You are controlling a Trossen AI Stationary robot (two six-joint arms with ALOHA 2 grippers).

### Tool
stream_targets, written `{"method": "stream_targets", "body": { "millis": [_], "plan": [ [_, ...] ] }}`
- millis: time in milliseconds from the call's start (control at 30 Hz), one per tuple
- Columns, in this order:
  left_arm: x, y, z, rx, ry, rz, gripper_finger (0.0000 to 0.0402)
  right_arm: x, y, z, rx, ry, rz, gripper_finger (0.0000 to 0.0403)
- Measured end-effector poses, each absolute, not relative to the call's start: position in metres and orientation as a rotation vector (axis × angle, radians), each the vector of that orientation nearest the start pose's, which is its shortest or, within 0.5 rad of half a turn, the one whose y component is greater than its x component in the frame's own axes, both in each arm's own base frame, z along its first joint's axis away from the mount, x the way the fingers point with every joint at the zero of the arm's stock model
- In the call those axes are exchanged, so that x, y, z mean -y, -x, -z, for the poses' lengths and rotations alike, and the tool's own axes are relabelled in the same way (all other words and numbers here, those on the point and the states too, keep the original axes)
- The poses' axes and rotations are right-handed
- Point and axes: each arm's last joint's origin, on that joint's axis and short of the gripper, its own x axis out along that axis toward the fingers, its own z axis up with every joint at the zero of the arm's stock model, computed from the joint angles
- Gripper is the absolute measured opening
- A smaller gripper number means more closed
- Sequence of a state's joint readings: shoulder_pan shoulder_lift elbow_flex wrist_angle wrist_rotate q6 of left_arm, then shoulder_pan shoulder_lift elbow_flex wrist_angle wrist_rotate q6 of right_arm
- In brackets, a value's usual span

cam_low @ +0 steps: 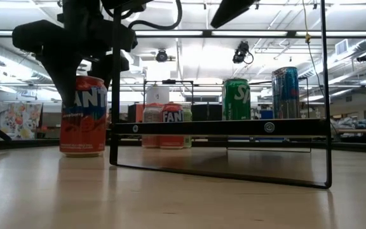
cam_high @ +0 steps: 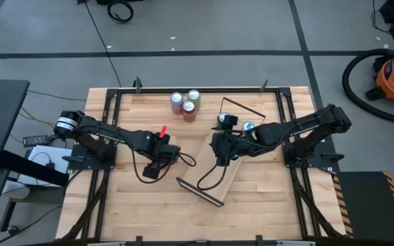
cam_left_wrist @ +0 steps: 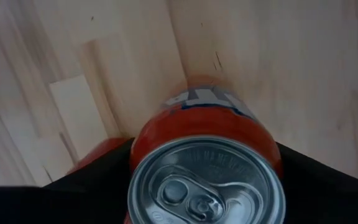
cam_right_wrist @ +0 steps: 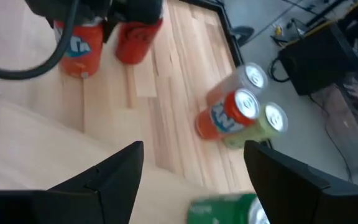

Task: Place canned beverage on shelf
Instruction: Put the bottom orange soda can on the shelf

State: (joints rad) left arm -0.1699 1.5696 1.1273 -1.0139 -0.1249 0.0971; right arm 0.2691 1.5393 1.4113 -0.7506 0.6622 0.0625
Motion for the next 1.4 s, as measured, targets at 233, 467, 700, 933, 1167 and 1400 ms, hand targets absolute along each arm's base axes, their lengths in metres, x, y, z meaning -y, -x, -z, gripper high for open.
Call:
{"method": "stream_targets", "body": {
  "millis": [233,467,700,933,1167,1400],
  "plan": [
    [0.043,-0.286,-0.249,-1.375,-0.293,0.087,0.0302,-0.076,-0.292,-0.334,-0.793,0.318,0.415,0.0271],
    [0.027,-0.299,-0.288,-1.266,-0.271,0.025,0.0302,-0.087,-0.272,-0.333,-0.821,0.338,0.522,0.0268],
    [0.007,-0.312,-0.309,-1.126,-0.217,-0.046,0.0302,-0.101,-0.249,-0.33,-0.846,0.34,0.581,0.0267],
    [-0.006,-0.334,-0.31,-1.076,-0.179,-0.053,0.0302,-0.102,-0.226,-0.314,-0.823,0.31,0.621,0.0266],
    [-0.018,-0.369,-0.292,-1.139,-0.201,-0.048,0.0302,-0.088,-0.2,-0.316,-0.753,0.246,0.622,0.0256],
    [-0.028,-0.403,-0.292,-1.114,-0.216,-0.058,0.0302,-0.07,-0.173,-0.349,-0.549,0.225,0.677,0.0251]
  ]
}}
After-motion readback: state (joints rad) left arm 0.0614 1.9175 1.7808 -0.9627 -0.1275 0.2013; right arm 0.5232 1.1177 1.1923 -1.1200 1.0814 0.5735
